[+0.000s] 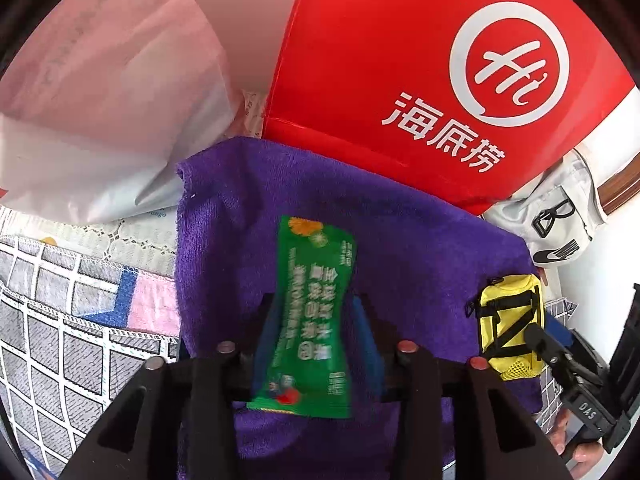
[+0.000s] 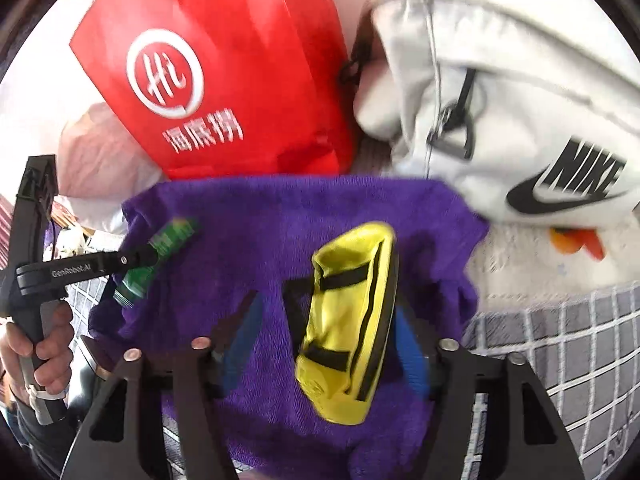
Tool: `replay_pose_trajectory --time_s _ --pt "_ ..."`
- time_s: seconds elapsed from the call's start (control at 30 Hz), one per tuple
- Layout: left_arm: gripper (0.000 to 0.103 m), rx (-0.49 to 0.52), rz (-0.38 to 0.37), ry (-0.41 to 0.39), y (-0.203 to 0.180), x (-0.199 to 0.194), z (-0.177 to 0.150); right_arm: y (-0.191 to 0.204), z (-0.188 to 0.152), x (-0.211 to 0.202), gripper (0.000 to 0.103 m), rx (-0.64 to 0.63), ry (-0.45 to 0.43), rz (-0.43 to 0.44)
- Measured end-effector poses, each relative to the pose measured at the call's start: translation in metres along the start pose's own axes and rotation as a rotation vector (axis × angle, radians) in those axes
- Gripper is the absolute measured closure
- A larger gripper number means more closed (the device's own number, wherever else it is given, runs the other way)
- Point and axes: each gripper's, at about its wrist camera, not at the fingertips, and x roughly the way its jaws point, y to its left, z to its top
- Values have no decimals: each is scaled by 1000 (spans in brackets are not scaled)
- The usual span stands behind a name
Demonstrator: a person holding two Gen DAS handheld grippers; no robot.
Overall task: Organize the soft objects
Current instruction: 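Carry pouch and packet onto the purple towel and open both tools, then grasp the white foam block with the right tool while the left tool moves to the gloves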
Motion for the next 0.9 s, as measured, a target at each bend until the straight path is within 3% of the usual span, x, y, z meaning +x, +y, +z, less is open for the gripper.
replay_pose_trajectory --time_s 0.07,0.3,0.5,0.63,0.9 --pt "38 4 13 -12 0 -5 2 -1 1 -5 37 -5 -18 -17" --pt "37 37 21 -42 -10 -27 -2 -1 0 -38 34 29 -82 -114" --pt "37 68 34 -107 -19 -62 -9 23 -20 -71 34 21 -115 -128" --pt "37 93 35 -140 -18 -90 -27 36 -50 -87 34 4 -52 -88" --pt "37 131 65 -147 -14 -135 -97 52 -121 -129 34 50 -63 0"
